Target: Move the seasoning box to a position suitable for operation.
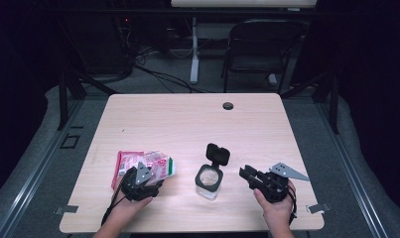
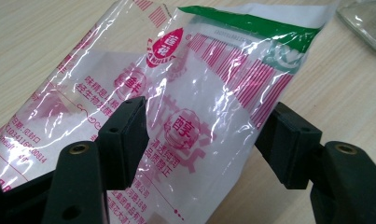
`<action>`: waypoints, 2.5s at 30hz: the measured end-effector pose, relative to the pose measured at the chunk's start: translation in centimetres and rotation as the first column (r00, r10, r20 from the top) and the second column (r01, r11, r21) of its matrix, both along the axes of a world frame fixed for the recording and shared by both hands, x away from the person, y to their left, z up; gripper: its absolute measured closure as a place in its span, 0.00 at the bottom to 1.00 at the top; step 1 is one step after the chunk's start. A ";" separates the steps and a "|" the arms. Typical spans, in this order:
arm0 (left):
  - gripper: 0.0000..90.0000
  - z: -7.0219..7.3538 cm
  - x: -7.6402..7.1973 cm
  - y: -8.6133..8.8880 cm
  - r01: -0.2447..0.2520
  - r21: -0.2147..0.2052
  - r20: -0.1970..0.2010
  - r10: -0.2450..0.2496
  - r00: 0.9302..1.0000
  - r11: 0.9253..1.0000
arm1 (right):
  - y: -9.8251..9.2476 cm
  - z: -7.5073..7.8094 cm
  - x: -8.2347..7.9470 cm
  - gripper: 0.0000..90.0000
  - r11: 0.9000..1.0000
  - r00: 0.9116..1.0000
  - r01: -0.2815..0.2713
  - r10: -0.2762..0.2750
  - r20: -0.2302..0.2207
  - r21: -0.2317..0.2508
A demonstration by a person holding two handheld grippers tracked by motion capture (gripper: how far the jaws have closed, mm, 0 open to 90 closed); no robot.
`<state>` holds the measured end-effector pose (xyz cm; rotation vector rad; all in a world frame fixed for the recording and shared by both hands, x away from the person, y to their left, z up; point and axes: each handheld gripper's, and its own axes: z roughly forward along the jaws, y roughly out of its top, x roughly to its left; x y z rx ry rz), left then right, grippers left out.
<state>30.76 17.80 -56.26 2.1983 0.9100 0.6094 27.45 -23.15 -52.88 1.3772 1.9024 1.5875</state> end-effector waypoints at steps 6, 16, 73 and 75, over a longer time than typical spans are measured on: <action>0.43 -0.2 0.3 0.0 0.000 -0.012 0.003 0.000 1.000 1.000 | 0.1 -0.1 0.0 0.77 1.000 1.000 -0.002 0.002 -0.002 -0.003; 0.61 -0.5 1.1 0.6 -0.024 -0.069 -0.031 0.022 0.999 0.997 | 0.1 -0.1 0.1 0.77 1.000 1.000 -0.006 0.006 -0.002 -0.006; 1.00 0.2 1.5 3.1 -0.072 -0.155 -0.034 0.068 0.997 0.985 | -0.2 -0.7 0.2 0.76 1.000 1.000 0.012 -0.012 -0.024 0.017; 1.00 0.4 1.6 3.4 -0.073 -0.162 -0.041 0.067 0.997 0.984 | -0.3 -0.6 0.2 0.76 1.000 1.000 0.013 -0.013 -0.025 0.016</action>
